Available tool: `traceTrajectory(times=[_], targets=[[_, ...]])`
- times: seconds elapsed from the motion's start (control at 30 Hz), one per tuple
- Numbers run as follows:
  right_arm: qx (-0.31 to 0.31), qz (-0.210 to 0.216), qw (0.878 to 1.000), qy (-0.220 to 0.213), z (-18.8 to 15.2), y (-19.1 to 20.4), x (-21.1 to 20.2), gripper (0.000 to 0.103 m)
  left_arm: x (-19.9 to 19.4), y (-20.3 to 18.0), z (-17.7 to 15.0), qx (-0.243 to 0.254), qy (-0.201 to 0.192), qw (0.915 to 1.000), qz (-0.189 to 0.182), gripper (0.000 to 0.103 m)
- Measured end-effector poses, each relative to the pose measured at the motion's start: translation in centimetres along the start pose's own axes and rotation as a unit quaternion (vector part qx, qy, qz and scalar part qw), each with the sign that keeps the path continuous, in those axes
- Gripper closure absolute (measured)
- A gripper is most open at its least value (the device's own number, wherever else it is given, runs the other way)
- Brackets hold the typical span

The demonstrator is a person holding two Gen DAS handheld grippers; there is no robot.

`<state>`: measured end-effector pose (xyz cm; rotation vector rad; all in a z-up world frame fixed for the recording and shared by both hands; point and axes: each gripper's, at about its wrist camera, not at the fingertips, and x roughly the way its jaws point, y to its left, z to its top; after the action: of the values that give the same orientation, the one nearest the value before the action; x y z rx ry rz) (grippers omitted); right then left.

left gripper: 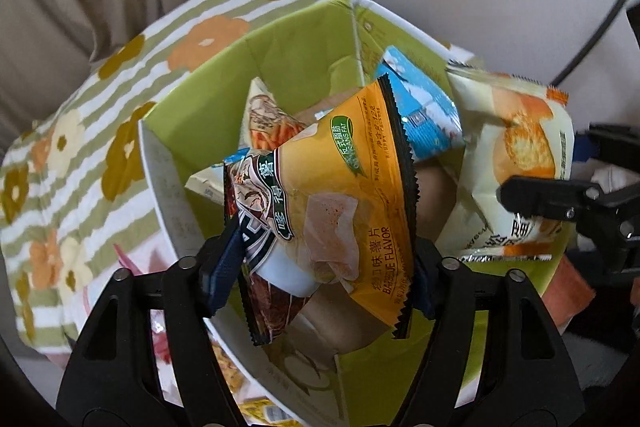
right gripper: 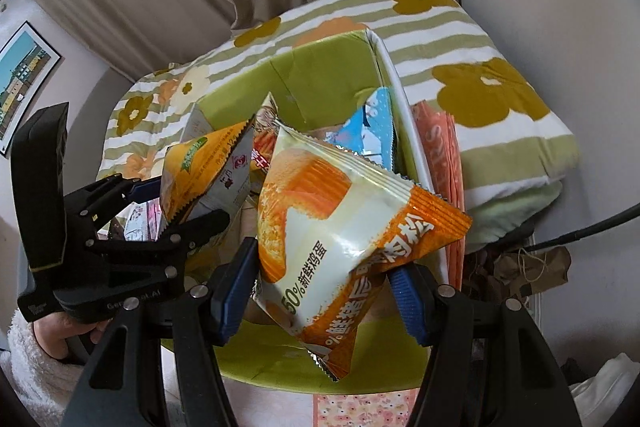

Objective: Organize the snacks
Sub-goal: 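Carry both bags over the box and release them inside, then withdraw both tools from the box back toward the remaining snacks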

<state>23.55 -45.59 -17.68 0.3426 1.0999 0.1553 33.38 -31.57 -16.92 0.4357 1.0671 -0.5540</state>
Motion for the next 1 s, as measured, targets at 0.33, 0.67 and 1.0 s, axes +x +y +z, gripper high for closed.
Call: traceTrajectory(times=[0.33,0.67,1.0], targets=[[0.007,-0.007,1.000,0.005,-0.1,-0.9,-0.3,0.044,-1.3,1.1,-1.7,0.000,0.001,1.0000,0.009,0.001],[-0.015,-0.010,1.000,0.015,-0.2,-0.1,0.1,0.044,-3.2,4.3,-3.2,-0.061,-0.016,0.9980,0.003,0.001],[-0.040,-0.027,0.998,0.030,-0.9,1.0,1.4,0.033,-3.7,4.7,-4.3,-0.080,-0.019,0.9966,0.009,0.001]])
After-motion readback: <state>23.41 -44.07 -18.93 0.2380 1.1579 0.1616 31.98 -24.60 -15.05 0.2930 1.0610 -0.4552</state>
